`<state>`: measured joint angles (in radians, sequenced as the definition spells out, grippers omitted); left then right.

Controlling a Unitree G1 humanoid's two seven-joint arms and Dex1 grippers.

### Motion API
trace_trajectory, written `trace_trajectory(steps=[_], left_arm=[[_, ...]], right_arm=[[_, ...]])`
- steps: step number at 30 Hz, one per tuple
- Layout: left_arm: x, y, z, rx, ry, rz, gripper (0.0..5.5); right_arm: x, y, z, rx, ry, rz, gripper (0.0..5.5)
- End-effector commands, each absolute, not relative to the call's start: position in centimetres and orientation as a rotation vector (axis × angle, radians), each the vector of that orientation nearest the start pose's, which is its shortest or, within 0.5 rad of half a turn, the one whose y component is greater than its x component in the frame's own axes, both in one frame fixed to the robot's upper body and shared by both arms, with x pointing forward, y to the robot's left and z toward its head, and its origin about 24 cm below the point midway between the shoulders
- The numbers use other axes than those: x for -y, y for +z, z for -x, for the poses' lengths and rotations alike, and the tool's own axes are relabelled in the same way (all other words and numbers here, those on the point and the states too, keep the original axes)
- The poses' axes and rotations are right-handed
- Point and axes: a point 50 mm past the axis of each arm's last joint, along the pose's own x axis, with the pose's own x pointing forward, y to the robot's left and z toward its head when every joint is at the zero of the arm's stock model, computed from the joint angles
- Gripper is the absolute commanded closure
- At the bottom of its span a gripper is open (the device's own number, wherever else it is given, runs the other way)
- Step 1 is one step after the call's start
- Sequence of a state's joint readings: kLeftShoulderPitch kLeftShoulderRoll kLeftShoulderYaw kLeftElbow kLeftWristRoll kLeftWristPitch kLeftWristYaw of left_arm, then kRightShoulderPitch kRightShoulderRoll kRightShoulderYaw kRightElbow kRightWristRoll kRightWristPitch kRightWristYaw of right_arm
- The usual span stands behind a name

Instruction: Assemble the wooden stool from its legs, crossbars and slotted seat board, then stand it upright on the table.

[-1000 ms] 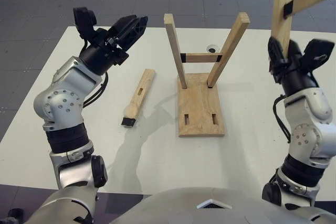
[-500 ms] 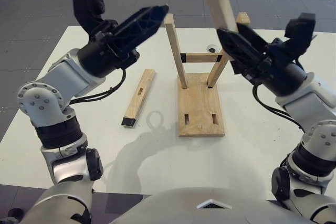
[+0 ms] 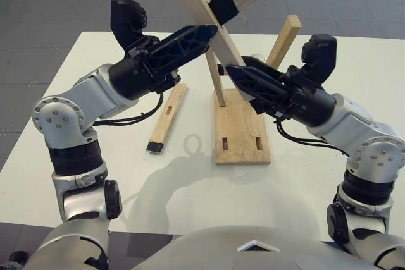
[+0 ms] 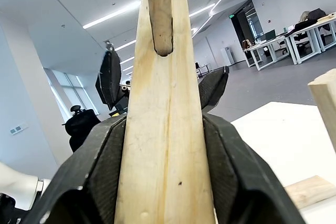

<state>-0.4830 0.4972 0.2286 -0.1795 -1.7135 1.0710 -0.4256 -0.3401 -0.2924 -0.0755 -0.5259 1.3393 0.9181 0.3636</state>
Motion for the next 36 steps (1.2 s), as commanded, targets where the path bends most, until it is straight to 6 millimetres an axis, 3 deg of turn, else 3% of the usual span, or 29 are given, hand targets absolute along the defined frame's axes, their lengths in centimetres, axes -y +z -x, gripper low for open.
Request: trace_trajectory(steps=[1,14,28,36], left_arm=[[-14.7,22.1,-24.9,-0.15,-1.446,0.833,1.21],[-15.2,22.2,-24.6,-0.138,-1.522,0.827,3.21],[-15.8,21.7,-25.8,-0.078,-1.417,0.811,3.34],[-15.8,21.5,-25.6,-0.066,-1.414,0.817,3.43]], right_arm=[[9.4,19.6,-22.3,-0.048,1.332,-0.616,3.49],[9.4,19.5,-22.2,-0.088,1.371,-0.657,3.49],[9.9,18.7,-22.4,-0.15,1.378,-0.623,3.49],[10.2,18.7,-22.5,-0.151,1.373,-0.619,1.89]])
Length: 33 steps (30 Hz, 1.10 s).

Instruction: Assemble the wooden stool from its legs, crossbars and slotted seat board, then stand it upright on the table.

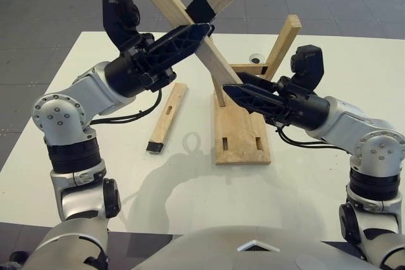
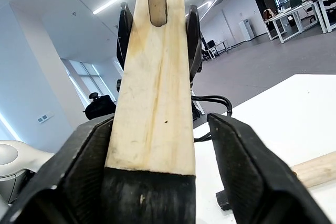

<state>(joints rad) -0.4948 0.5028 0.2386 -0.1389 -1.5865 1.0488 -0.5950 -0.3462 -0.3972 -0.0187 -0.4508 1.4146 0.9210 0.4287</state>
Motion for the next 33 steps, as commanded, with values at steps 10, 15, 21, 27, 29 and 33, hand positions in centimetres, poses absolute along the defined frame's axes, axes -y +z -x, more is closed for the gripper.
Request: trace_trajectory(steps=[10,15,21,27,29,33], left_arm=[[-17.1,20.0,-25.9,-0.124,-1.333,0.659,3.43],[-17.2,17.3,-25.3,-0.229,-1.336,0.498,3.43],[-16.5,14.1,-25.3,-0.278,-1.358,0.248,3.44],[-15.5,13.9,-26.1,-0.164,-1.343,0.148,3.44],[-15.2,13.7,-25.9,-0.156,-1.364,0.124,3.44],[-14.6,12.9,-25.8,-0.168,-1.414,0.011,3.44]], right_arm=[[14.4,18.4,-21.2,-0.177,1.315,-0.534,1.65],[16.9,16.5,-20.7,-0.232,1.161,-0.511,1.65],[17.9,13.5,-19.8,-0.323,1.045,-0.486,1.65],[19.0,10.2,-18.7,-0.46,0.988,-0.432,1.65],[19.2,9.5,-18.5,-0.487,0.975,-0.417,1.65],[19.4,9.0,-18.4,-0.499,0.972,-0.403,1.65]])
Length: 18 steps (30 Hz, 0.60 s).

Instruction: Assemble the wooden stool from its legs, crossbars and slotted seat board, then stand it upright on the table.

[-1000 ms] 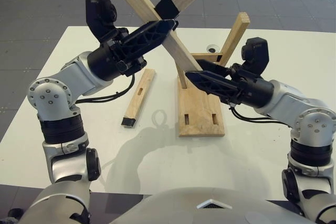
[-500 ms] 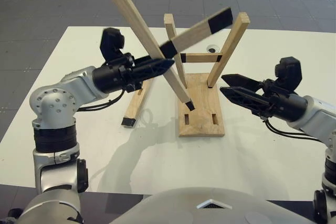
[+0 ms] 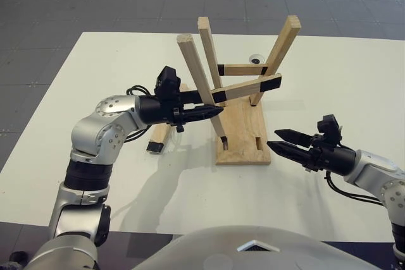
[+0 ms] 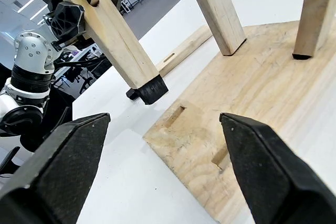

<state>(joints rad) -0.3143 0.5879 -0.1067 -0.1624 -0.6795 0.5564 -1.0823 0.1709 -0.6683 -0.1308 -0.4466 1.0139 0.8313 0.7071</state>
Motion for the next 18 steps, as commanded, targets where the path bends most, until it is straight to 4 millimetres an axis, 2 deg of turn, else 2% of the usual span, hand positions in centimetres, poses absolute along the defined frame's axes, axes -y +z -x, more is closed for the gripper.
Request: trace_trajectory(steps=[1,10,18], left_arm=[[-14.5,12.8,-25.9,-0.167,-1.426,-0.006,3.44],[-14.1,12.6,-25.8,-0.156,-1.46,0.038,3.44],[-14.2,11.5,-25.5,-0.186,-1.461,0.033,3.44]], right_arm=[[19.4,8.9,-18.4,-0.5,0.972,-0.401,1.65],[19.2,8.7,-18.4,-0.509,0.98,-0.392,1.65],[19.1,8.6,-18.5,-0.514,0.988,-0.383,1.65]])
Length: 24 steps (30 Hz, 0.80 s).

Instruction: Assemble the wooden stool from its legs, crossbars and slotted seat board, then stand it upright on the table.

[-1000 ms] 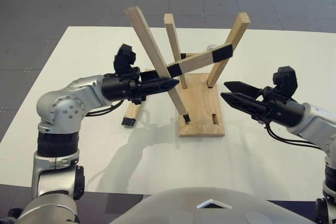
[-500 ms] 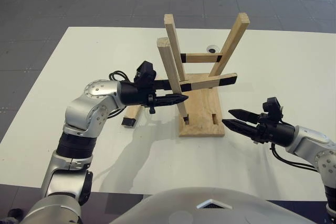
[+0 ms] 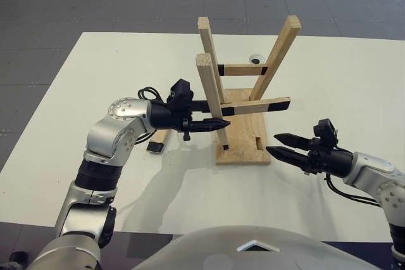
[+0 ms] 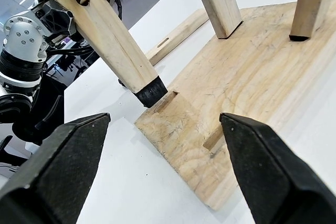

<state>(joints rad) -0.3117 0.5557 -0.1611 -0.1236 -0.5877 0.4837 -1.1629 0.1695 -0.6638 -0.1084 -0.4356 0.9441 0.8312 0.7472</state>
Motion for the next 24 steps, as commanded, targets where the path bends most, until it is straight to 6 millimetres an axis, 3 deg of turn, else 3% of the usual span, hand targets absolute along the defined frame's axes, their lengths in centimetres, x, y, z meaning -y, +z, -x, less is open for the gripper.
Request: trace_trajectory(steps=[1,24], left_arm=[[-14.2,11.4,-25.5,-0.19,-1.465,0.033,3.44],[-13.5,10.9,-26.7,-0.218,-1.579,-0.038,3.44]], right_arm=[[19.1,8.6,-18.4,-0.515,0.989,-0.382,1.65],[18.6,7.7,-18.2,-0.54,0.985,-0.373,1.65]])
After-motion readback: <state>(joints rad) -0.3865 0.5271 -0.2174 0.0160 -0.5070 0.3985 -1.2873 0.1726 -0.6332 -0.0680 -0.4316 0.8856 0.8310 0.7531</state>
